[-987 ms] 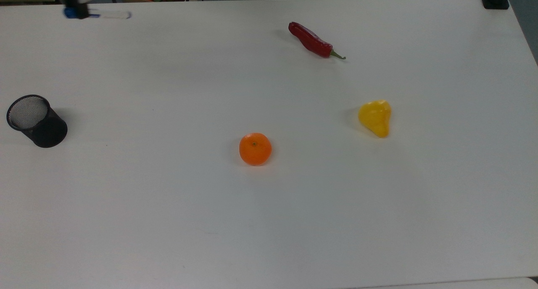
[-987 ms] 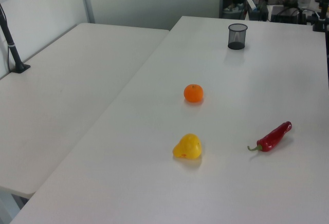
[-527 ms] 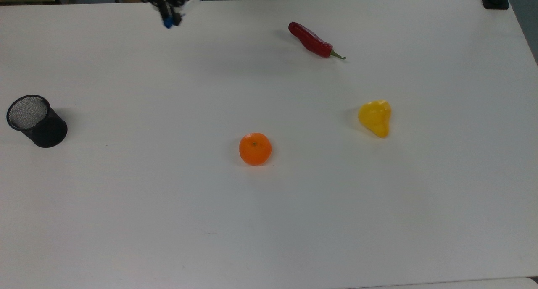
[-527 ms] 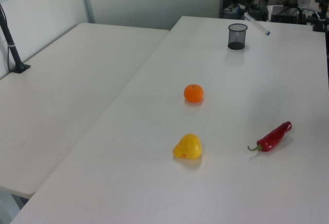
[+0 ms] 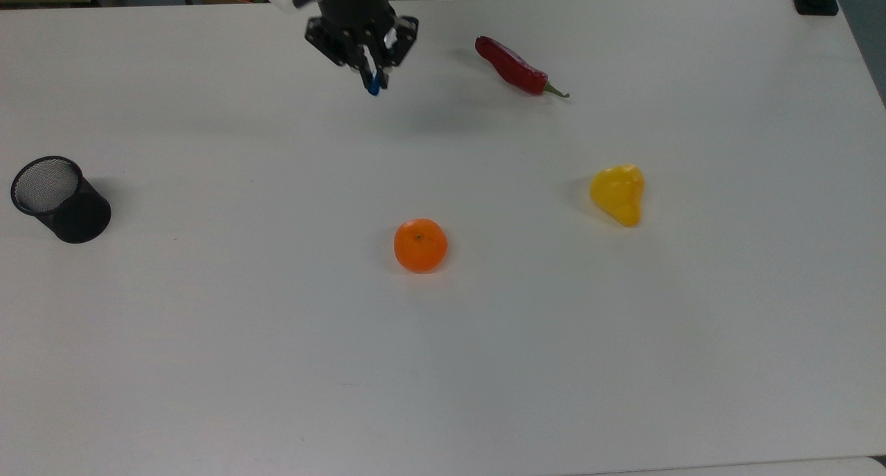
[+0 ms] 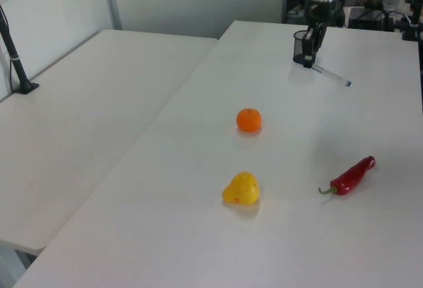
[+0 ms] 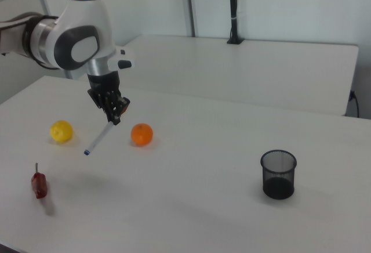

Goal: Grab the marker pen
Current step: 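Carry the marker over the table beside the orange, then lower the marker onto the table and open the gripper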

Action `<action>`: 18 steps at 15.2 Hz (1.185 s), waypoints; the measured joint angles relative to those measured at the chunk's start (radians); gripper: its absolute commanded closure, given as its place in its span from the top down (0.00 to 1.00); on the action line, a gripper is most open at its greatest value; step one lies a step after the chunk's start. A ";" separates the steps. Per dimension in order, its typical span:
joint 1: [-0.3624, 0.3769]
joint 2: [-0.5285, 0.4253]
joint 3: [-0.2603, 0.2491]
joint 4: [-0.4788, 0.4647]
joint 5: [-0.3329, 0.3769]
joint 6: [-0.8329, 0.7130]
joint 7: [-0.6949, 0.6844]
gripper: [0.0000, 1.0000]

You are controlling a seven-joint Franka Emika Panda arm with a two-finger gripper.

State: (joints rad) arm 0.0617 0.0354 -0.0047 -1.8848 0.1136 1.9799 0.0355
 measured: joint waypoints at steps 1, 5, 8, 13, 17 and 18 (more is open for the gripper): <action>0.014 0.021 0.000 -0.007 0.000 0.023 0.000 0.00; 0.053 0.112 0.001 -0.032 -0.005 0.123 0.000 0.00; 0.074 0.176 0.001 -0.040 -0.014 0.204 0.000 0.00; 0.081 0.240 0.001 -0.044 -0.029 0.282 0.000 0.02; 0.091 0.268 0.001 -0.044 -0.031 0.310 0.000 0.36; 0.092 0.270 0.001 -0.044 -0.031 0.311 0.000 0.49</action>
State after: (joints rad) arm 0.1534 0.3053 -0.0034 -1.9292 0.0828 2.2909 0.0355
